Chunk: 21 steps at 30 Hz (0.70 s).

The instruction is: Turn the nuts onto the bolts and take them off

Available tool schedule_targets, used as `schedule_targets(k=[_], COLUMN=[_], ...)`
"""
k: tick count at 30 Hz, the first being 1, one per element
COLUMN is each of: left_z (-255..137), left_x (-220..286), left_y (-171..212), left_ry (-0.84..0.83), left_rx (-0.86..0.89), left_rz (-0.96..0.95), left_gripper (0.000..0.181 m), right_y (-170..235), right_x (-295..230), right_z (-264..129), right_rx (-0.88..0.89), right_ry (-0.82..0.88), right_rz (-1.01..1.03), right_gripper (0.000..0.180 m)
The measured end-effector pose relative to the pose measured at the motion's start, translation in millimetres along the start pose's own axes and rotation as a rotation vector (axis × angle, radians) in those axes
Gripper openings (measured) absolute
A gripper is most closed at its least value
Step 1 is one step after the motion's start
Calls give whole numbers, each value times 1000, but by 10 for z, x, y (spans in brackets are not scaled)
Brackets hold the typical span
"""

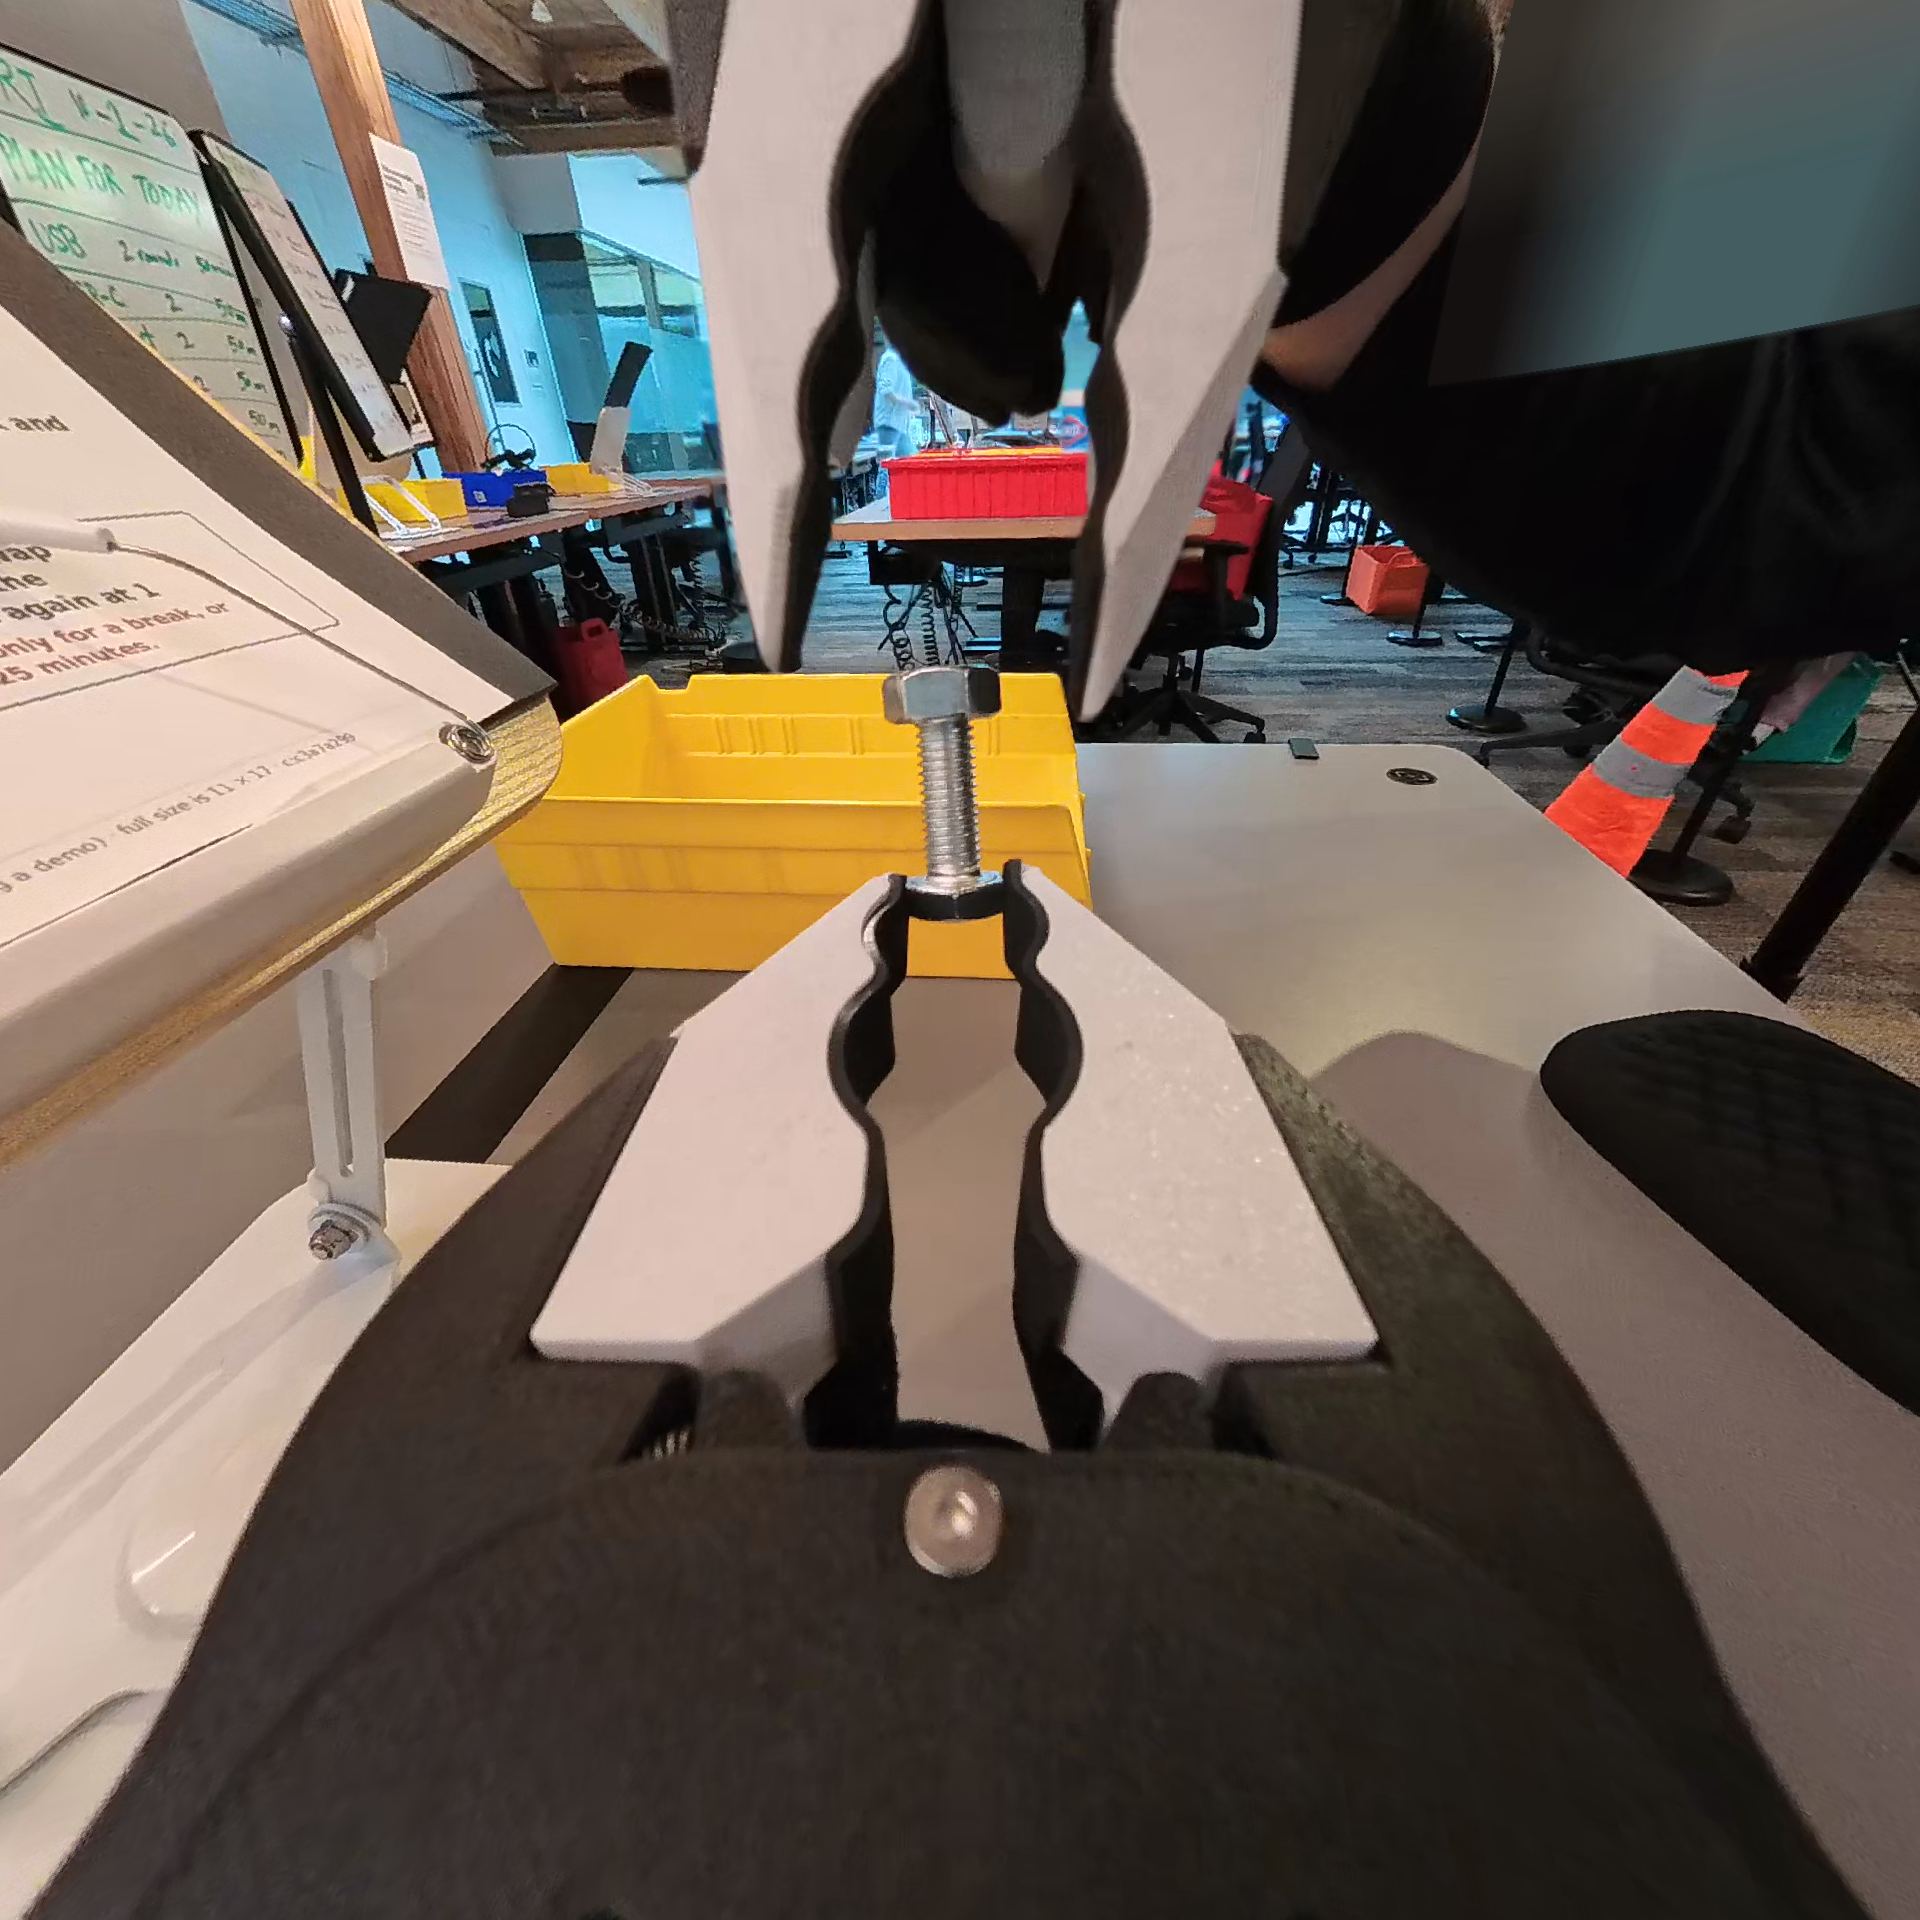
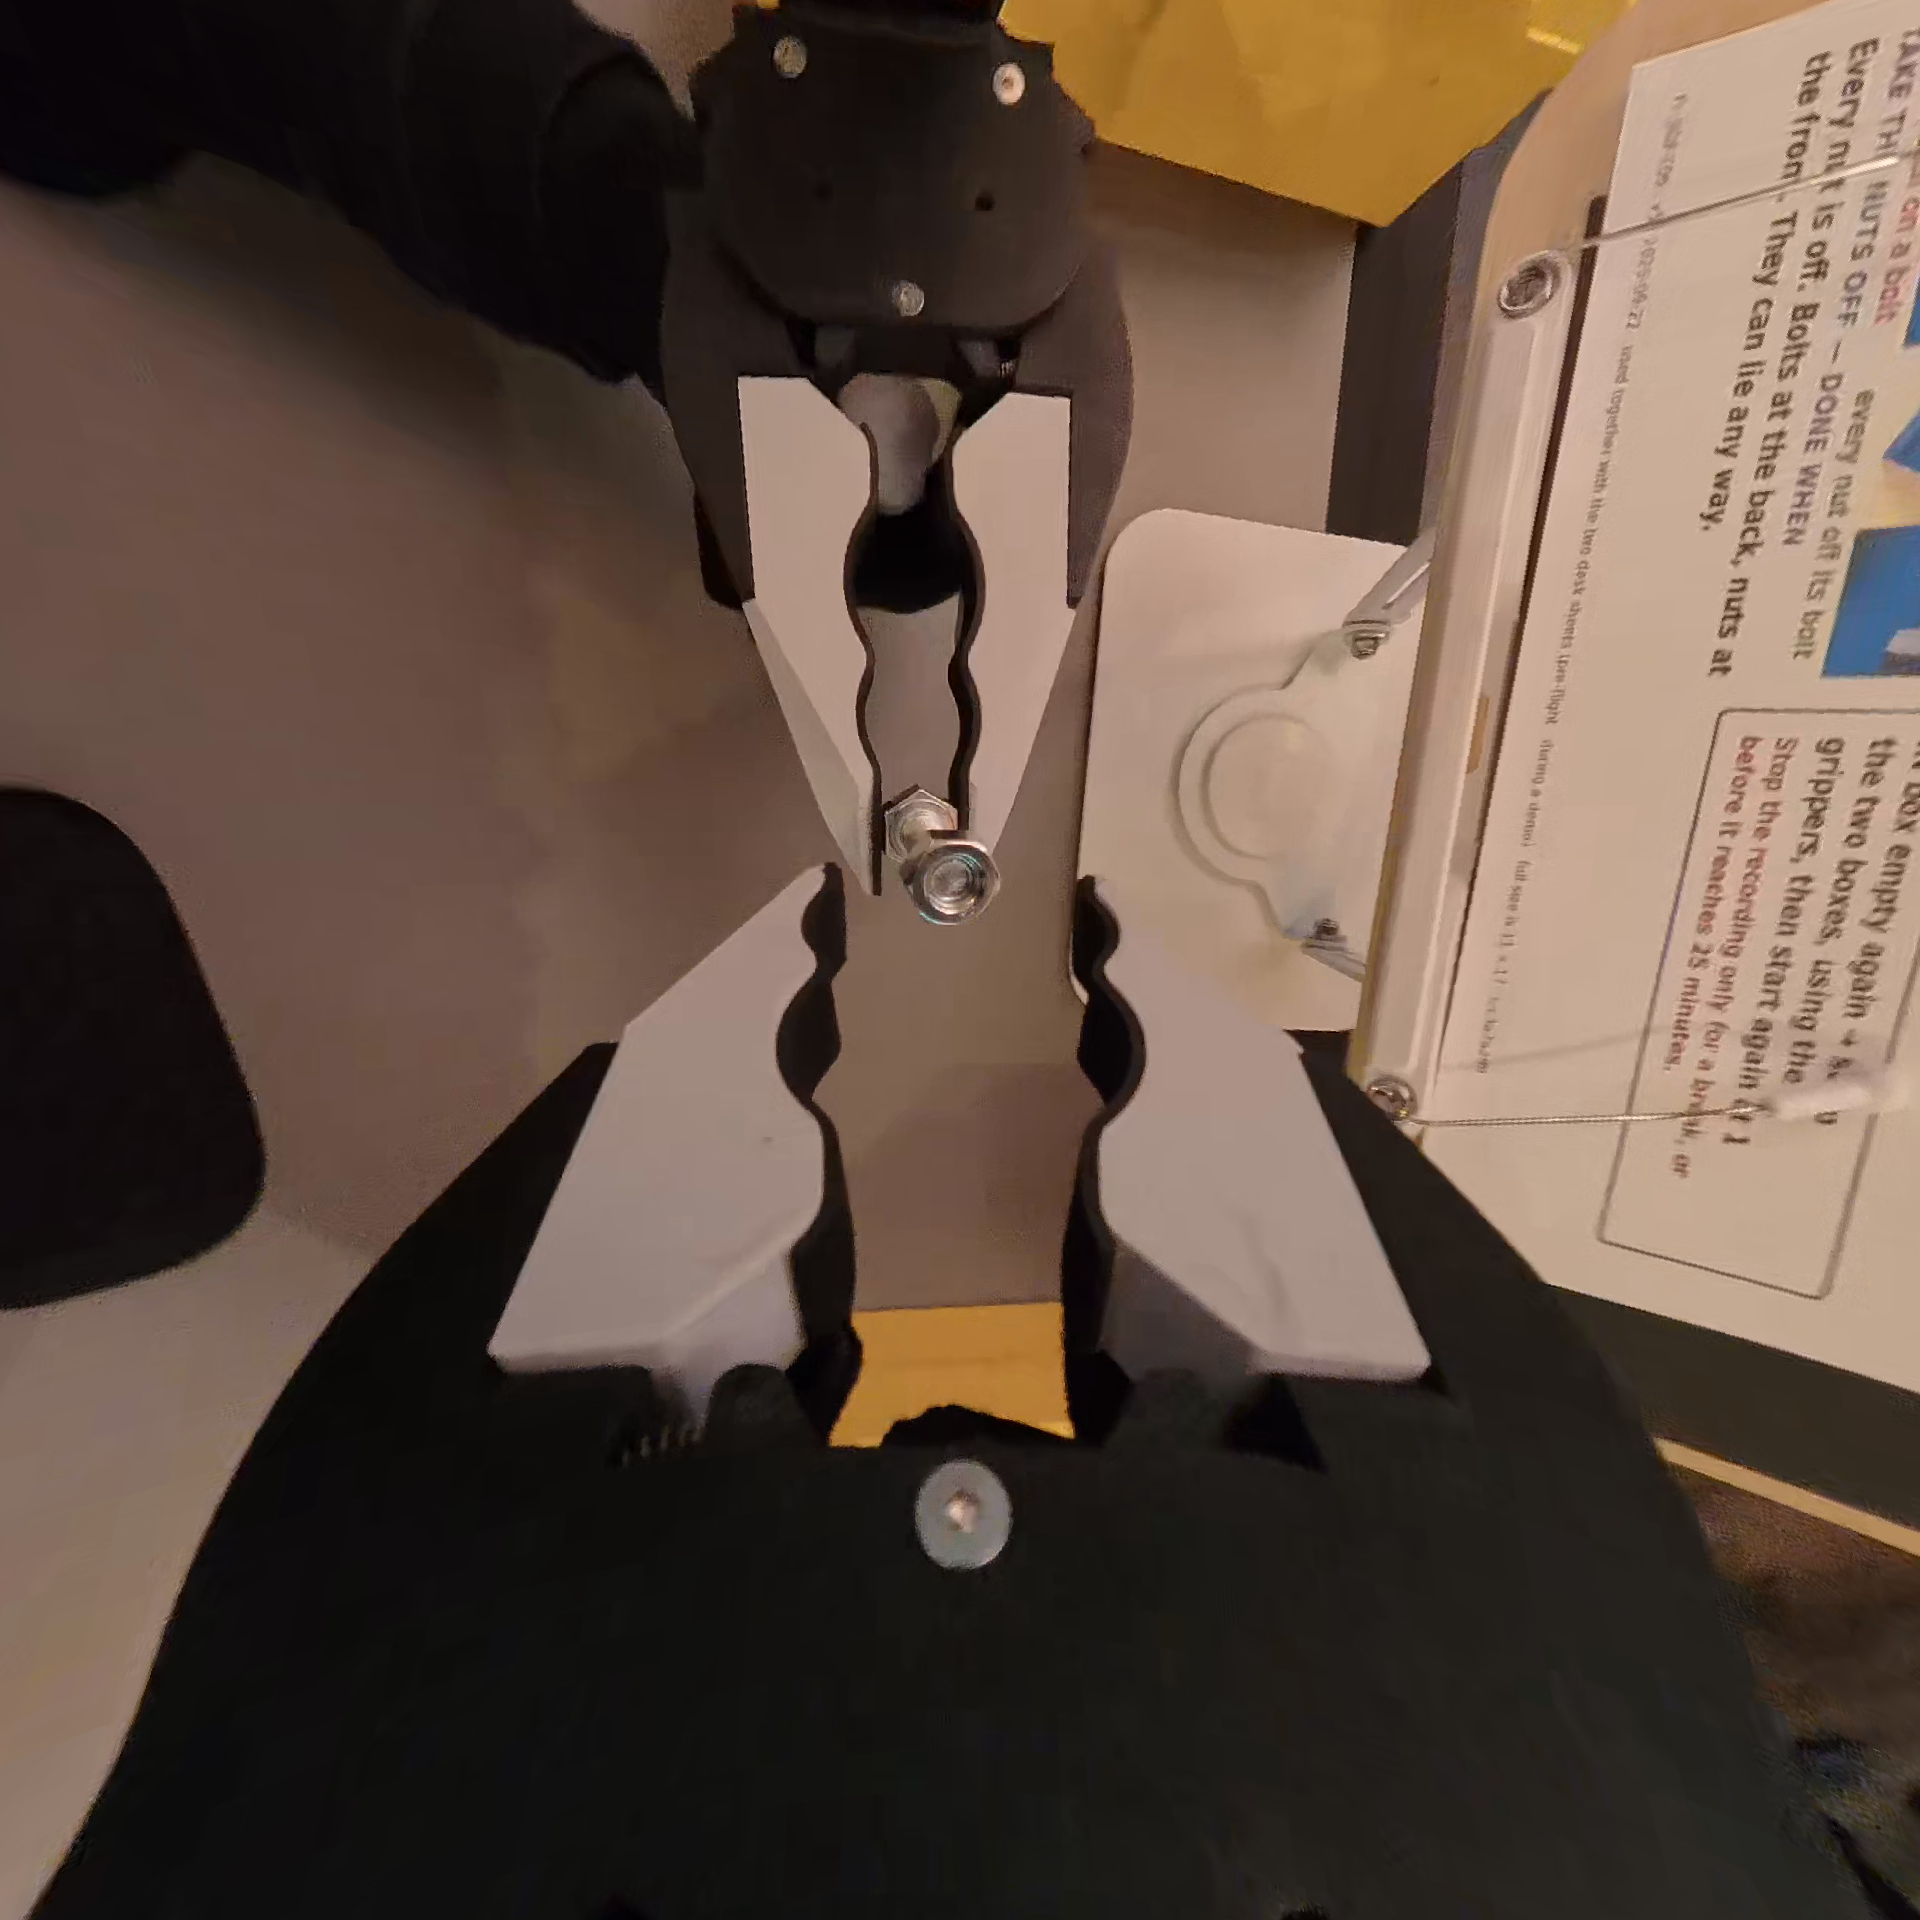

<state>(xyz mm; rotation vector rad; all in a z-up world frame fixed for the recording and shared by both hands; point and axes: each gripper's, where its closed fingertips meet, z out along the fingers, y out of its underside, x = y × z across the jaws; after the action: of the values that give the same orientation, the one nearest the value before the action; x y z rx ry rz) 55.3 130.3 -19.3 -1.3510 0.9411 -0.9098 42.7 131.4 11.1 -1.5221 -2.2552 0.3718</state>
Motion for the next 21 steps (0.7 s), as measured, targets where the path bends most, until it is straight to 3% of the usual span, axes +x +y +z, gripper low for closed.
schedule_targets(k=[9,14,21], left_z=[-5,-7,-13], left_x=[4,0,-42], left_y=[-15,-16,6], left_ry=[-1,-5,-31], left_rx=[4,4,-5], left_rz=[5,8,12], left_gripper=[16,16,16], right_y=[49,41,53], right_x=[-20,-25,-36], right_z=[118,132,163], right_rx=[-76,-71,-83], right_ry=[-5,-14,-135], right_rz=[-79,-72,397], right_gripper=[19,18,17])
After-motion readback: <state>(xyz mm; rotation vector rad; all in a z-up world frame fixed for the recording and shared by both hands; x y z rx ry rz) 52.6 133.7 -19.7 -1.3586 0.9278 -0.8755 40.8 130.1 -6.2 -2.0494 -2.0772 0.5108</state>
